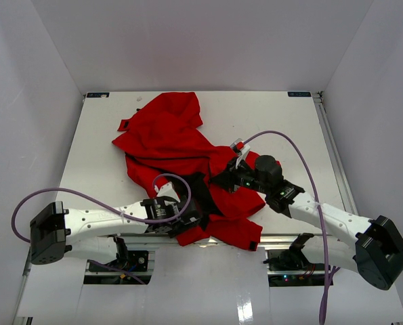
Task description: Zip up the jacket
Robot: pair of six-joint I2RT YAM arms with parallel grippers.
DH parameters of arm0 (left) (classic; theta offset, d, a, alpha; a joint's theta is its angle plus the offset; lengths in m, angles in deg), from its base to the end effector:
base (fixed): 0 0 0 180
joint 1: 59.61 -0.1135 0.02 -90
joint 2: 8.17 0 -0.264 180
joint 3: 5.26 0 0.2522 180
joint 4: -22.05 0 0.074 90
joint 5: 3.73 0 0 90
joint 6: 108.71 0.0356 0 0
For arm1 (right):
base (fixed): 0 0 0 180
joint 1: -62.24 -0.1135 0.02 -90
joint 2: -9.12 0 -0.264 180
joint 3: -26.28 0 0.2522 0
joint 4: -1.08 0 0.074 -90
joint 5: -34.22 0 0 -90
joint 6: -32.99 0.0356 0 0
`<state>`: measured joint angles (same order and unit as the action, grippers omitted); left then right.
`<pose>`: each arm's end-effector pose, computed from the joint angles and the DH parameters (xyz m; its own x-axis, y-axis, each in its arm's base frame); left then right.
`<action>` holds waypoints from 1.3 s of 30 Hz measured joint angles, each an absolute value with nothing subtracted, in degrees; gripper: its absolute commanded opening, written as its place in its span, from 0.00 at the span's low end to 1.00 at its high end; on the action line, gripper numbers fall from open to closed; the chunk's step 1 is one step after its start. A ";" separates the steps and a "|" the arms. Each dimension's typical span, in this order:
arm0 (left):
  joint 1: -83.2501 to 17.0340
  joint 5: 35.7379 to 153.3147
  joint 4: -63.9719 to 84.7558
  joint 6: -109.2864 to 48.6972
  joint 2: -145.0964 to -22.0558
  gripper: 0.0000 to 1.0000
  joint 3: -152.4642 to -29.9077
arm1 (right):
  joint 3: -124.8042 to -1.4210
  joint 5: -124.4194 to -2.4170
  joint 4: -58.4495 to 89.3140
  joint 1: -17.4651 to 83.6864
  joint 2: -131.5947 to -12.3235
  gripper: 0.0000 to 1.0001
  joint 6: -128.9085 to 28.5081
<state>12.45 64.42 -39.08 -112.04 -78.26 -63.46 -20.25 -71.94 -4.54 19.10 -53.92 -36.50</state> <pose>0.0767 -0.1939 0.2074 -0.8310 -0.4415 -0.3384 -0.3434 0.8858 -0.3122 0.1744 0.1771 0.2567 -0.4291 0.0591 -0.9013 -0.7536 0.5267 0.3933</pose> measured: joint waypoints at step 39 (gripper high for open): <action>16.25 63.22 -30.23 -116.99 -83.77 0.59 -58.37 | -18.70 -71.32 -4.56 19.10 -53.46 0.08 -36.64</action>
<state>16.25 63.22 -30.23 -116.99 -83.77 -58.37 -18.70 -71.32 -4.56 19.10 -53.46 -36.64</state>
